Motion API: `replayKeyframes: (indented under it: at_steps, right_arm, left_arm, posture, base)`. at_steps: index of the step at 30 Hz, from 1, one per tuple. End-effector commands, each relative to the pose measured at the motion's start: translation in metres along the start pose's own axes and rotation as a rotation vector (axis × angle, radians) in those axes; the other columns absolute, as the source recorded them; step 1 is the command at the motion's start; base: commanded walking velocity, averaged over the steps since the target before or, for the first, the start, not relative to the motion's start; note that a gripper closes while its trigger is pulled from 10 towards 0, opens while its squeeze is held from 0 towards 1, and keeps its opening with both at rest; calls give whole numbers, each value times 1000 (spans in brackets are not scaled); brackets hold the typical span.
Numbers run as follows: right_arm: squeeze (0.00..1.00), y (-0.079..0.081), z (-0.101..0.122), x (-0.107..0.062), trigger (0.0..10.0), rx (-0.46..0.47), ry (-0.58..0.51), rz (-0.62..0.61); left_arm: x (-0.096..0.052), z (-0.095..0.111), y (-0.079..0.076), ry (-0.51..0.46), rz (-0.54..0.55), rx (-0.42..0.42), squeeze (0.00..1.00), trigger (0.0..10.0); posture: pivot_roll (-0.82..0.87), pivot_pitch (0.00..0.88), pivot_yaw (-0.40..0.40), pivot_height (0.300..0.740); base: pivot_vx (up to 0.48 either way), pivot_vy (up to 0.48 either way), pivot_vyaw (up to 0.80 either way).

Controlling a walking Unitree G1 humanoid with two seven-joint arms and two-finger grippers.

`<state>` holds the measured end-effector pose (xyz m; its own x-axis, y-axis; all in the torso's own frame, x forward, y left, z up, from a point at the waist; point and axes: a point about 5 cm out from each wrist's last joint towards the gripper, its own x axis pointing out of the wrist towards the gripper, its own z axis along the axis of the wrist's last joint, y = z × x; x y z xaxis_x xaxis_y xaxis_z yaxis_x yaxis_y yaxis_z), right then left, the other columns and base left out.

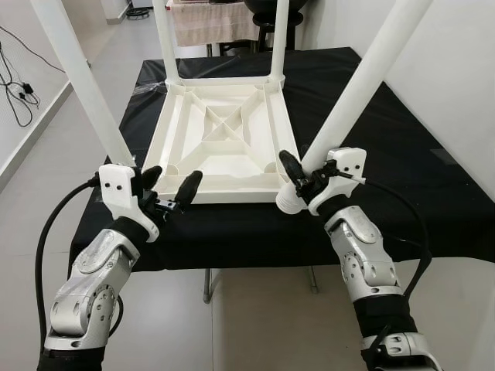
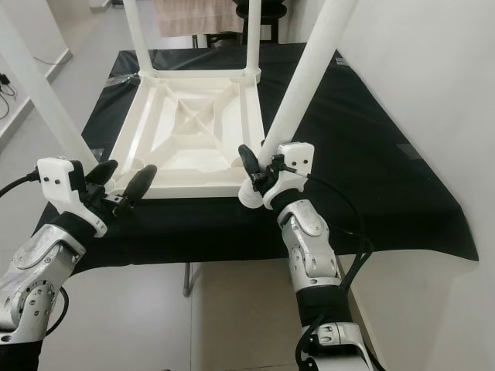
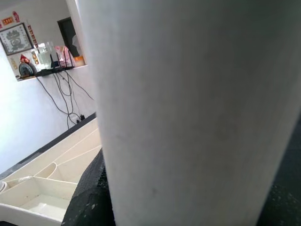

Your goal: Building children table

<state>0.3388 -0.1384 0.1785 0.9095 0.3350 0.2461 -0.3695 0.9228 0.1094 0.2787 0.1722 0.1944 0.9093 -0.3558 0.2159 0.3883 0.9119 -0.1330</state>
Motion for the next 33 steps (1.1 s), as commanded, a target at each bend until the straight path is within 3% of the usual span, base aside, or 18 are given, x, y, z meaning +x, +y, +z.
replayKeyframes:
  at_steps: [1, 12, 20, 21, 24, 33]
  right_arm:
    - [0, 1, 1, 2, 10000, 12, -20, 4]
    - [0, -1, 9, 3, 10000, 5, -43, 6]
    - [0, -12, 45, 10, 10000, -30, -139, 1]
    - [0, -14, 65, 14, 10000, -46, -189, 10]
    - [0, -15, 77, 17, 10000, -65, -217, 19]
    - [0, -2, 78, 21, 10000, -95, -207, 61]
  left_arm:
    - [1, 0, 0, -2, 0, 3, 0, 10000]
    - [3, 2, -4, 23, -23, 53, 0, 10000]
    - [10, 10, -17, -2, -70, 89, 0, 10000]
    - [11, 11, -22, -19, -75, 120, 0, 10000]
    - [12, 10, -25, -22, -80, 164, 0, 10000]
    - [11, 11, -26, -14, -121, 96, 0, 10000]
  posture:
    - [-1, 59, 14, 740]
    - [10, 61, 15, 740]
    - [12, 58, -3, 740]
    - [9, 58, -6, 740]
    - [5, 58, -12, 740]
    - [2, 57, -25, 740]
  base:
    - [0, 0, 0]
    - [0, 0, 0]
    - [0, 0, 0]
    - [0, 0, 0]
    - [0, 0, 0]
    - [0, 0, 0]
